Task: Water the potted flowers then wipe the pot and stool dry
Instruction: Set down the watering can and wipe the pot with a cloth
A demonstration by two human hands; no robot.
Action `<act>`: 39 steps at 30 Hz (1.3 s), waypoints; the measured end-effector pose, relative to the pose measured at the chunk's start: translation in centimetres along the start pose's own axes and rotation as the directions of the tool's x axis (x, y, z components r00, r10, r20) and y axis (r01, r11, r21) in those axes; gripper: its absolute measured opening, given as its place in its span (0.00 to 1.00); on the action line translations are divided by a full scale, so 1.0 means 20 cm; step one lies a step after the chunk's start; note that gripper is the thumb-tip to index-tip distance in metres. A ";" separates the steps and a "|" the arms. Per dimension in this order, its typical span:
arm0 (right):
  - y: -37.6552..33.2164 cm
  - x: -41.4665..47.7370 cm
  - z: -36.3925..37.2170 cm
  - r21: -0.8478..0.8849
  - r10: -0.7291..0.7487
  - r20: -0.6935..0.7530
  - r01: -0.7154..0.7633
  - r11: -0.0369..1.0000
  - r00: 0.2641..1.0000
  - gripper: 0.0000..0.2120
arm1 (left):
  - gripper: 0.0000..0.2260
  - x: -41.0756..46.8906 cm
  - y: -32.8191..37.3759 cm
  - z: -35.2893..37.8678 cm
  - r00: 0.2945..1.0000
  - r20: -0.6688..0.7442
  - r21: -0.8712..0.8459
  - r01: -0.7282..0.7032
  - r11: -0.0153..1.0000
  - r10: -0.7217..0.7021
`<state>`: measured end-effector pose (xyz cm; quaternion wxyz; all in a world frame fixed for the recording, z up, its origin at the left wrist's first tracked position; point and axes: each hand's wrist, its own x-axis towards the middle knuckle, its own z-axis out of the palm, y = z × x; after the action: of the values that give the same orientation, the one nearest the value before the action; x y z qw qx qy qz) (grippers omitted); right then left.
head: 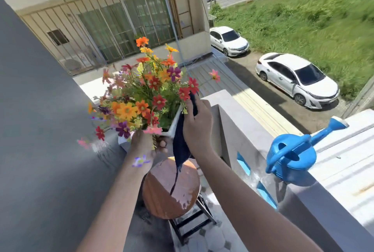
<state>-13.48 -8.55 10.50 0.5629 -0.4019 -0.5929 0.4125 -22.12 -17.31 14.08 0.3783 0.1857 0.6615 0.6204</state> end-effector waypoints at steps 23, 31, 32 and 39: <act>0.05 0.18 -0.12 -0.255 -0.059 -0.023 0.052 0.965 0.998 0.12 | 0.11 0.08 -0.11 -0.03 0.996 -0.022 0.152 0.089 0.984 -0.086; 0.06 -0.13 -0.06 -0.063 -0.141 0.128 0.150 0.987 0.982 0.13 | 0.12 0.07 -0.08 0.03 0.996 -0.086 -0.054 -0.036 0.998 0.031; 0.09 -0.18 -0.06 -0.060 -0.148 0.162 0.160 0.985 0.976 0.15 | 0.11 0.07 -0.07 0.03 0.994 -0.085 -0.083 -0.068 0.994 0.061; 0.14 -0.21 -0.03 -0.018 -0.105 0.162 0.110 0.994 0.981 0.12 | 0.07 0.09 -0.04 0.01 0.999 -0.036 0.020 0.016 1.000 -0.016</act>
<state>-12.76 -11.51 6.49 0.5291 -0.3422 -0.6627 0.4046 -23.00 -16.03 12.83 0.3693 0.1729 0.6760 0.6138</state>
